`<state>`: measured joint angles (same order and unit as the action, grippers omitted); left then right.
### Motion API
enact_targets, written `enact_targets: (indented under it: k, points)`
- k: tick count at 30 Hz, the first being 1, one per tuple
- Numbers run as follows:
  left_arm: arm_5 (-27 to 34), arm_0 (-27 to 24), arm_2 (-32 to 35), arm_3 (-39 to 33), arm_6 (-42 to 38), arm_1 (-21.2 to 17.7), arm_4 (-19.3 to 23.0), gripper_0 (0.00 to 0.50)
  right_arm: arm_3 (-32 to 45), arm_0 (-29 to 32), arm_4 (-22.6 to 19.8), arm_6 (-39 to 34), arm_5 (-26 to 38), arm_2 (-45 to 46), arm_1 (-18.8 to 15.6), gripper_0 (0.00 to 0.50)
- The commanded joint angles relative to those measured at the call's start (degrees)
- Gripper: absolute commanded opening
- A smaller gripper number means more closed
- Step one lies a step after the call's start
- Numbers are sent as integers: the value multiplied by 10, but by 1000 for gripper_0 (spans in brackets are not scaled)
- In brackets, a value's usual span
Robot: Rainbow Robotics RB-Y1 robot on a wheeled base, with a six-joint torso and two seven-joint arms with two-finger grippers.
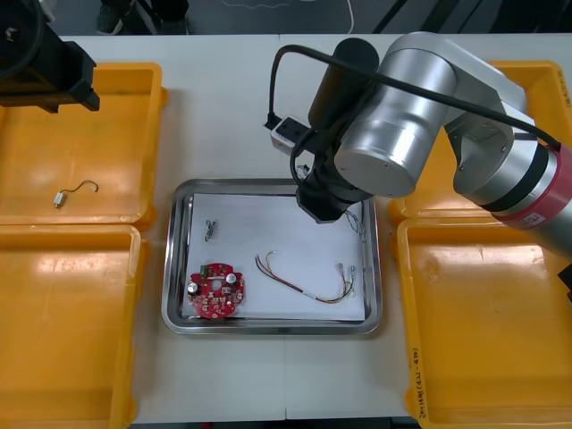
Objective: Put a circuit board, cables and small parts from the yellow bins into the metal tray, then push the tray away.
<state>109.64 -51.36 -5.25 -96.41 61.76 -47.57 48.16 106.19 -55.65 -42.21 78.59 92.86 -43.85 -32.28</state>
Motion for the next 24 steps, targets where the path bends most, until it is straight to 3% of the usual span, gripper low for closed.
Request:
enact_targets:
  k: [1,12,18,24]
  points:
    - [4,-30,16,31,-29,-49,4,500,24,-37,20,87,-7,-27,11,0]
    - [4,-30,16,122,38,-77,-3,500,4,-36,15,213,-27,-48,12,0]
    - [1,-30,12,178,84,-79,-1,500,-32,-36,13,220,-71,-76,12,0]
    - [-38,-30,9,226,138,-76,0,500,-36,-37,19,226,-73,-94,7,0]
